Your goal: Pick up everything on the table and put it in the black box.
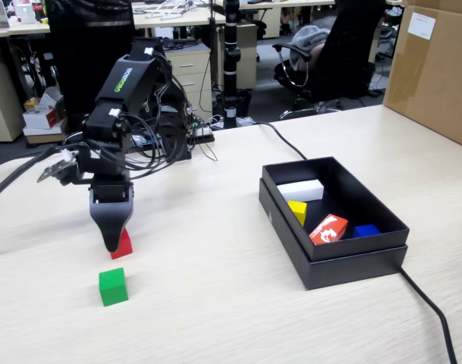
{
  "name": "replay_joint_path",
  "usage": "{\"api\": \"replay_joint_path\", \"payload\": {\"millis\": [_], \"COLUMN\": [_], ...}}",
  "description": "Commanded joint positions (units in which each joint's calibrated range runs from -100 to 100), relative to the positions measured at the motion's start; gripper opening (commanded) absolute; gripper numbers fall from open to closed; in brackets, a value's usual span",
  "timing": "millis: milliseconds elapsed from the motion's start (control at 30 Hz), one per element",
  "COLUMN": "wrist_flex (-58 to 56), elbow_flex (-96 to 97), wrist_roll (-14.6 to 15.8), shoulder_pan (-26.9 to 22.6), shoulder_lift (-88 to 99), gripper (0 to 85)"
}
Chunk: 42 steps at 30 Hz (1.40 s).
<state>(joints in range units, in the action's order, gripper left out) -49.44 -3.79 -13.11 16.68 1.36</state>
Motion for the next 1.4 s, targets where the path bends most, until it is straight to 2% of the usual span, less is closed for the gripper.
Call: {"api": "replay_joint_path", "payload": {"millis": [0,33,300,433,533,667,833,1100,1367], "wrist_flex": [1.7,1.7,1.7,1.7,1.7,1.6,-1.9,-11.8,-17.1], "elbow_flex": [-5.1,-5.6,-7.0,-7.1,-6.9,-6.5,-4.0,3.0,1.9], "wrist_roll": [-0.2,-0.2,-0.5,-0.5,-0.5,-0.2,0.4,3.5,9.3], "shoulder_pan": [0.0,0.0,-0.1,-0.1,-0.1,-0.1,-0.5,-5.9,-16.3], "shoulder_lift": [0.9,0.3,-2.6,-2.7,-3.0,-2.9,5.5,29.2,46.0], "gripper": [37.4,35.2,35.0,24.3,23.7,10.1,6.9,6.9,6.9]}}
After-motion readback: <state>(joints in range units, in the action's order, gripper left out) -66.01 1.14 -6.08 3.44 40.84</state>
